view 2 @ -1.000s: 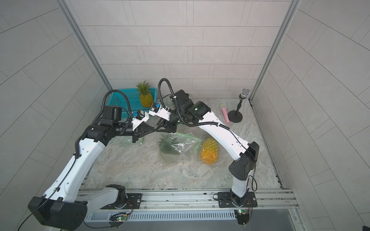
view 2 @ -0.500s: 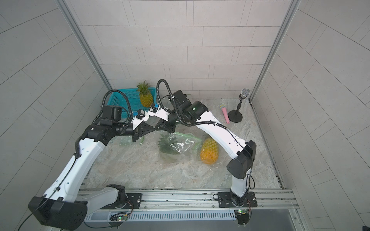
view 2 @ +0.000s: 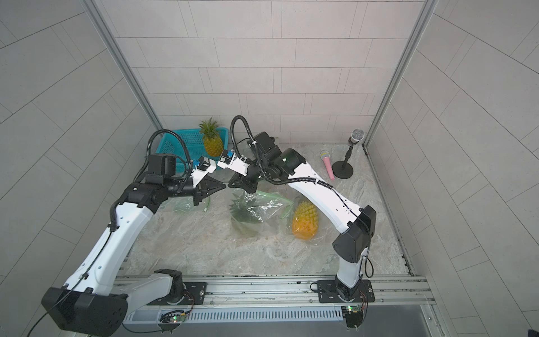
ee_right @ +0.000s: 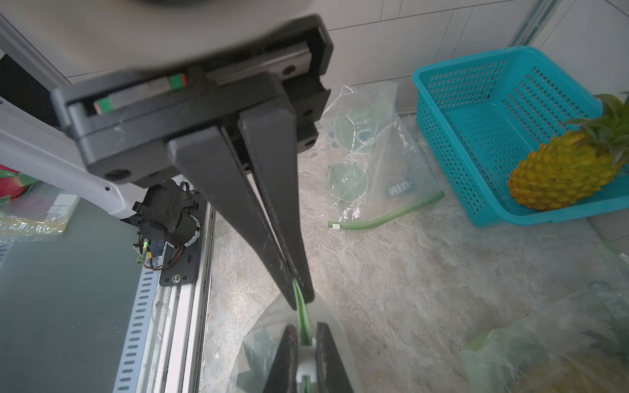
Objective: Open the zip-top bag and take out the pineapple
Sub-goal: Unzip the zipper on the zipper food storage bag.
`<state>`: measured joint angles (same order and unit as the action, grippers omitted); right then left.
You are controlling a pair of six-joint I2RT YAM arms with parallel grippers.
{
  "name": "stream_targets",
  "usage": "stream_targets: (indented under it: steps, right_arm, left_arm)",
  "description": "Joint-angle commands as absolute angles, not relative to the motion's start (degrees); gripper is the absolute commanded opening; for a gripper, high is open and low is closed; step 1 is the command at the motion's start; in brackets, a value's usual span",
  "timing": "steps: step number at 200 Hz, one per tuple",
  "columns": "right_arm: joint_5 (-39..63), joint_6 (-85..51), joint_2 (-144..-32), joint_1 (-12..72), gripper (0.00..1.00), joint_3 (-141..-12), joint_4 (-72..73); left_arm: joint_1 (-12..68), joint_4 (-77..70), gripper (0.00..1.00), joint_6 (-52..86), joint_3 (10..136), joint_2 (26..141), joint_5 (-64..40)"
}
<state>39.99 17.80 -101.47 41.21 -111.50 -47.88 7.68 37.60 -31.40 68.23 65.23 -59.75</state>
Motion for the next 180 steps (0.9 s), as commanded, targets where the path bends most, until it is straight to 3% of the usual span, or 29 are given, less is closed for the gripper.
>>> stream_targets:
  steps: [1,180]
  right_arm:
    - [36.5,18.9,-98.7,39.2,0.10,-109.7,-52.2]
    - [29.6,22.7,-87.8,33.3,0.10,-101.1,-62.0]
  left_arm:
    - [6.2,32.4,0.00,-30.3,67.7,62.5,-59.7]
    - [3.0,25.5,0.00,-26.2,64.9,60.9,-53.0]
